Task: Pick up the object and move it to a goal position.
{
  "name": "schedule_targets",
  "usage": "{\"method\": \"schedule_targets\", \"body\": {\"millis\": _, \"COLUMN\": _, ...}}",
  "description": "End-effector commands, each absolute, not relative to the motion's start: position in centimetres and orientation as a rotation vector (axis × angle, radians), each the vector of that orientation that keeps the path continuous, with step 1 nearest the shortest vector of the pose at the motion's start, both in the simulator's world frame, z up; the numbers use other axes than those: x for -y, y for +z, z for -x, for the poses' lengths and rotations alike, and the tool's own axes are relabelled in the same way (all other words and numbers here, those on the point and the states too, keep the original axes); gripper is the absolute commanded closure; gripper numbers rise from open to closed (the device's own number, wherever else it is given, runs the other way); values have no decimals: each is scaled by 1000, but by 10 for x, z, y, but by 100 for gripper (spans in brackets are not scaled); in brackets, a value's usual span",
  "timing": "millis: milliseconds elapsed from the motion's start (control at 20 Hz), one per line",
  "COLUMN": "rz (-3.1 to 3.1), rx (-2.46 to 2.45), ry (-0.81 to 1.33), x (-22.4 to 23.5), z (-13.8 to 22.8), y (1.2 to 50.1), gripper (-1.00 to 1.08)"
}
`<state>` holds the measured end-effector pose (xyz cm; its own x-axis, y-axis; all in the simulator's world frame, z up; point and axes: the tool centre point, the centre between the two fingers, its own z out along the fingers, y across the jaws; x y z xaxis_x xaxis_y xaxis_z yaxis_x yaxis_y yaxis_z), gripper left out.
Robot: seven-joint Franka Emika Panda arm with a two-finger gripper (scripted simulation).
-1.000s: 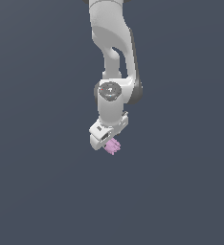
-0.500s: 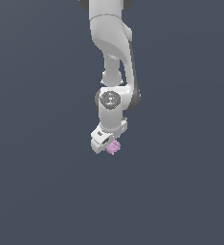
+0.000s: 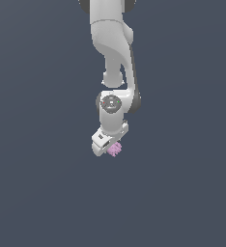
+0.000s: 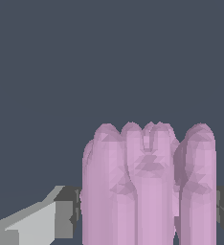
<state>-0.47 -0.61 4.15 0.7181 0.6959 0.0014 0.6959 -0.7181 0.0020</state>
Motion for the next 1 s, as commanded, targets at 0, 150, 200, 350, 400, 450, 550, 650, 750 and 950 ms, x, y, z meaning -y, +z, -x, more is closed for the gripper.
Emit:
{"method": "schedule_targets", "body": {"millis": 0, "rz": -2911, "rx": -1181, "ry": 0, "x": 5, "z": 6, "y": 40, "gripper": 108}}
{"method": "schedule_targets", "body": {"millis": 150, "rz": -2911, "rx": -1181, "ry": 0, "x": 5, "z": 6, "y": 40, "gripper": 108}}
{"method": "schedule_targets", "body": {"millis": 200, "rz": -2911, "rx": -1181, "ry": 0, "x": 5, "z": 6, "y": 40, "gripper": 108}}
{"method": "schedule_targets", "body": {"millis": 350, "rz": -2910, "rx": -1180, "ry": 4, "x": 6, "z": 4, "y": 43, "gripper": 108}}
{"method": "schedule_targets", "body": {"millis": 400, "rz": -2910, "rx": -1180, "ry": 4, "x": 6, "z": 4, "y": 44, "gripper": 108}}
{"method": "schedule_targets", "body": {"millis": 450, "rz": -2910, "rx": -1180, "ry": 4, "x": 6, "z": 3, "y": 46, "gripper": 108}}
{"method": "schedule_targets", "body": {"millis": 550, "rz": -2910, "rx": -1180, "ry": 4, "x": 5, "z": 2, "y": 52, "gripper": 108}}
{"method": "schedule_targets", "body": {"millis": 650, "rz": -2910, "rx": -1180, "ry": 4, "x": 5, "z": -1, "y": 61, "gripper": 108}}
{"method": "schedule_targets", "body": {"millis": 750, "rz": -2910, "rx": -1180, "ry": 4, "x": 4, "z": -4, "y": 71, "gripper": 108}}
{"method": "schedule_targets", "body": {"millis": 950, "rz": -2910, "rx": -1180, "ry": 4, "x": 2, "z": -12, "y": 99, "gripper": 108}}
